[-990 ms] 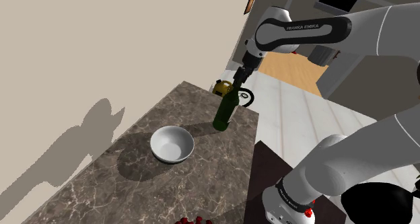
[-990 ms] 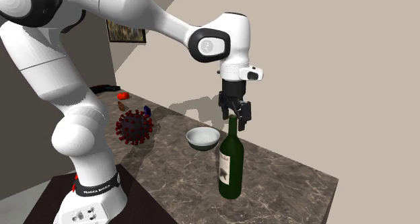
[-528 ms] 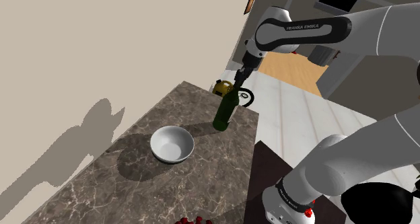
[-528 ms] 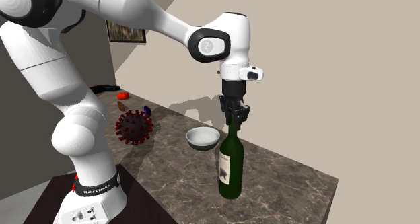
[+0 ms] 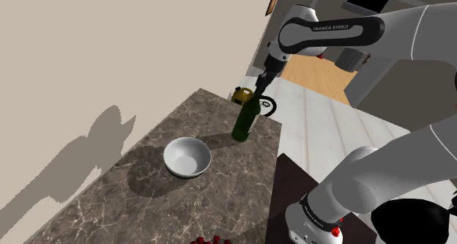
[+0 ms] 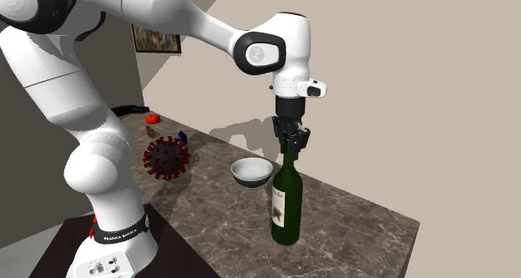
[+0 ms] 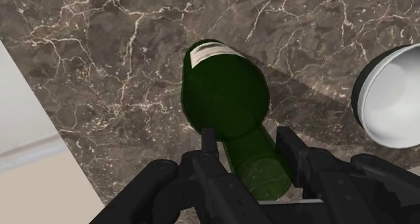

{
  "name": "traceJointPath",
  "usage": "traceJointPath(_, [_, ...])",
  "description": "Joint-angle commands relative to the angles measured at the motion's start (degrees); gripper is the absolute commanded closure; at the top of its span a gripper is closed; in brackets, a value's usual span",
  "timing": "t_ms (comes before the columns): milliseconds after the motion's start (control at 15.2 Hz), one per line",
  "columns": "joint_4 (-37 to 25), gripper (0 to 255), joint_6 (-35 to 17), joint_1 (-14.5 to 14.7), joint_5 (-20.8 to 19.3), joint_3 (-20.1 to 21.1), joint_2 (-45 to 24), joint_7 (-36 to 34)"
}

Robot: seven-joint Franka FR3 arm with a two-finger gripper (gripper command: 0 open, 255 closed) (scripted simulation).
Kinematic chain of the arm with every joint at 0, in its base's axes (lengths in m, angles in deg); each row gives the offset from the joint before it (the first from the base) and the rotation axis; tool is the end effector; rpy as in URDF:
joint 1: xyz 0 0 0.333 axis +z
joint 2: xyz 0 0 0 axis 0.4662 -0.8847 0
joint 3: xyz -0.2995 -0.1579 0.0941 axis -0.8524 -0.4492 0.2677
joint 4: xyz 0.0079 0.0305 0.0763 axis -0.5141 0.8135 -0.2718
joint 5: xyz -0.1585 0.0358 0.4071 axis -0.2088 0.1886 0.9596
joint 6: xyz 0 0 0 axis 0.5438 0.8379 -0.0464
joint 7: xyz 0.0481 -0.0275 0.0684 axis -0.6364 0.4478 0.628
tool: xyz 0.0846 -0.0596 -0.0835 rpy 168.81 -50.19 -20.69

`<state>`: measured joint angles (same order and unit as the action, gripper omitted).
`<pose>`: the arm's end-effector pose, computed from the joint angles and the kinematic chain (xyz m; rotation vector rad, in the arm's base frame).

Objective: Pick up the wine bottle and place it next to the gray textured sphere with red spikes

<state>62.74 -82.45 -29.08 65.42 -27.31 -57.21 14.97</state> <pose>0.4820 -0.1074 0.4541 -3.0884 -0.2426 -0.0780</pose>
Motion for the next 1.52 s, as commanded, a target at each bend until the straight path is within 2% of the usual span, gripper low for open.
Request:
traceJointPath(0, [-1.06, 255, 1.39, -0.01, -0.05, 0.05, 0.35, -0.08])
traceJointPath(1452, [-16.99, 255, 18.46, 0.2, -0.09, 0.66, 1.52, -0.9])
